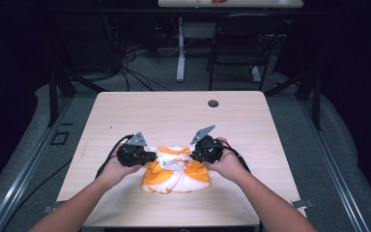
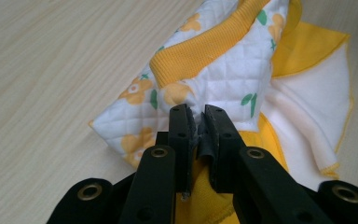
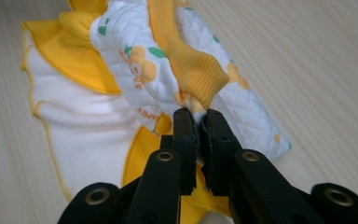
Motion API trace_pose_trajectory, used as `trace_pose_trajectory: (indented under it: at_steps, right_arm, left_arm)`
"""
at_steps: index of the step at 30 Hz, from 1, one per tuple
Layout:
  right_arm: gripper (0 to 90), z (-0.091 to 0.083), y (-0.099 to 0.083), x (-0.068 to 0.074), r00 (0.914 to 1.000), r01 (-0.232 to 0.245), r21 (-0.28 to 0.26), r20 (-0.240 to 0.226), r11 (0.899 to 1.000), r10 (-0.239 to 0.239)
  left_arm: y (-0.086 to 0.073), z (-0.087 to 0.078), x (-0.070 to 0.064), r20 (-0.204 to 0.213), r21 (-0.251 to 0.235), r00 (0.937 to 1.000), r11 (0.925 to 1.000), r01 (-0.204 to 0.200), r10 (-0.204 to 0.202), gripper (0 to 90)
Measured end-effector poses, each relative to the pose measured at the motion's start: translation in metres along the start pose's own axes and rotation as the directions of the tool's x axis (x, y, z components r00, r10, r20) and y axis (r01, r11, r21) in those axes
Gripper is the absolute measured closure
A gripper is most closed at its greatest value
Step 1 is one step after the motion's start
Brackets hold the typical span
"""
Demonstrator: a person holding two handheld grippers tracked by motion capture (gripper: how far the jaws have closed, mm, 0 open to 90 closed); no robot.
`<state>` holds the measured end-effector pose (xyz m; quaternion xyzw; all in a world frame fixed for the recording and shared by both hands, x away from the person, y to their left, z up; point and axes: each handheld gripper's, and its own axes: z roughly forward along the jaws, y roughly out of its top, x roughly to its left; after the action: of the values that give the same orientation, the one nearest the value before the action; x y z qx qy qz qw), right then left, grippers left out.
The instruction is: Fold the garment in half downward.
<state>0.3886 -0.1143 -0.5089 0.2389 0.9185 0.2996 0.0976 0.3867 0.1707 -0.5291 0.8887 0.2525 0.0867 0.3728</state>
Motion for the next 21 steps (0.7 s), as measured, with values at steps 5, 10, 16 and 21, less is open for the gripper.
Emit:
trace_pose_trajectory:
  at_steps: [5,10,16,21]
  right_arm:
    - [84.2,0.0,-0.005,0.008,0.9996,0.026,0.002,0.009,1.0,-0.026]
    - [84.0,0.003,-0.015,0.017,0.9997,0.021,-0.008,-0.009,1.0,-0.021]
    - [83.9,0.003,-0.027,0.029,0.999,0.041,-0.031,0.019,0.999,-0.04]
    - [83.5,0.002,-0.035,0.038,0.9985,0.052,-0.056,0.017,0.997,-0.051]
  left_arm:
    - [-0.004,-0.002,-0.007,0.0,-0.001,0.9999,0.9999,-0.017,0.017,81.5]
    - [-0.01,-0.004,-0.013,0.005,-0.01,0.9997,0.9996,-0.025,0.026,81.4]
    - [-0.022,-0.006,-0.026,0.004,-0.019,0.9979,0.9977,-0.065,0.065,80.6]
    - [-0.032,-0.006,-0.035,0.013,-0.019,0.9971,0.997,-0.075,0.076,80.4]
